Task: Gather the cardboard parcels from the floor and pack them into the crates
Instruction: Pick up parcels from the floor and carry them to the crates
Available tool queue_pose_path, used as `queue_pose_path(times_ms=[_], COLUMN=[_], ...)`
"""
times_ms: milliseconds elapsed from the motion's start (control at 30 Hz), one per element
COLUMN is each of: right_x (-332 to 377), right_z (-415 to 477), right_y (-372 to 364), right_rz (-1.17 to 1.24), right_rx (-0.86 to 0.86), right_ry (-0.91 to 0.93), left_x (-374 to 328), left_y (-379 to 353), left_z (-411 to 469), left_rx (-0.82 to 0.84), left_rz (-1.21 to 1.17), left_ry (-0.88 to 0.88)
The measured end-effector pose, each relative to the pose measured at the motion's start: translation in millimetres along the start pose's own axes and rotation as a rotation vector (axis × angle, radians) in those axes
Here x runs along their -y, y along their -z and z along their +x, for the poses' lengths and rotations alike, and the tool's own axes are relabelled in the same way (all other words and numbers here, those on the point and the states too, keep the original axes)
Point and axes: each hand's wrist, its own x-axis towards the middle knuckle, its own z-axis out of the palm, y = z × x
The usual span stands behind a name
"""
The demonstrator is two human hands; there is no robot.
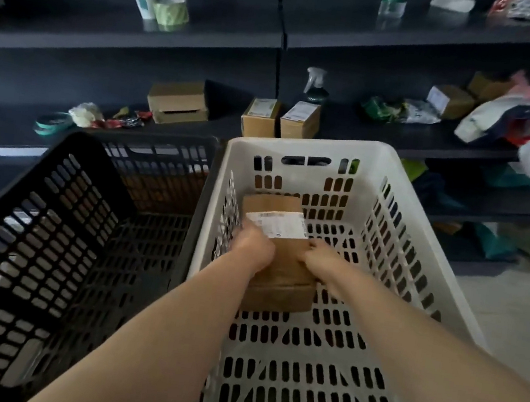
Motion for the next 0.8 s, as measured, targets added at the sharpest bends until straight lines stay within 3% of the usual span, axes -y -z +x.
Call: queue_pose_path(times_ms=[100, 200, 267, 367, 533, 633, 800], right_x=[-1.2, -3.3, -1.1, 7.5, 42.9, 67.7, 103.3], right_z=[8.7, 20.2, 26.7, 29.2, -1.3, -29.8, -83.6], right_y=[-11.1, -14.4, -13.0, -11.3, -19.2, -32.2, -77.6], right_rz=[-0.112, -0.210, -0.233, -0.237, -0.255, -0.291, -0.376], right_rx=[0.131, 0.107, 0.020, -0.162, -0.407, -0.492, -0.490], right_ry=[0.001, -0.011, 0.023, 0.120, 0.400, 0.557, 0.766], left_x=[8.1, 11.4, 10.2, -0.5, -10.8, -2.3, 54.7], left_y=[-3.9, -5.8, -3.9, 8.4, 55.5, 92.4, 148.6], left_z=[4.5, -7.6, -10.7, -12.5, -32.0, -50.2, -82.8], left_rx=[0.082, 0.206, 0.157, 0.012, -0.278, -0.392, -0.533], left_rz=[0.171, 0.204, 0.120, -0.196, -0.595, -0.654, -0.625], left_ry=[-0.032, -0.032, -0.027, -0.026, -0.252, -0.343, -0.340])
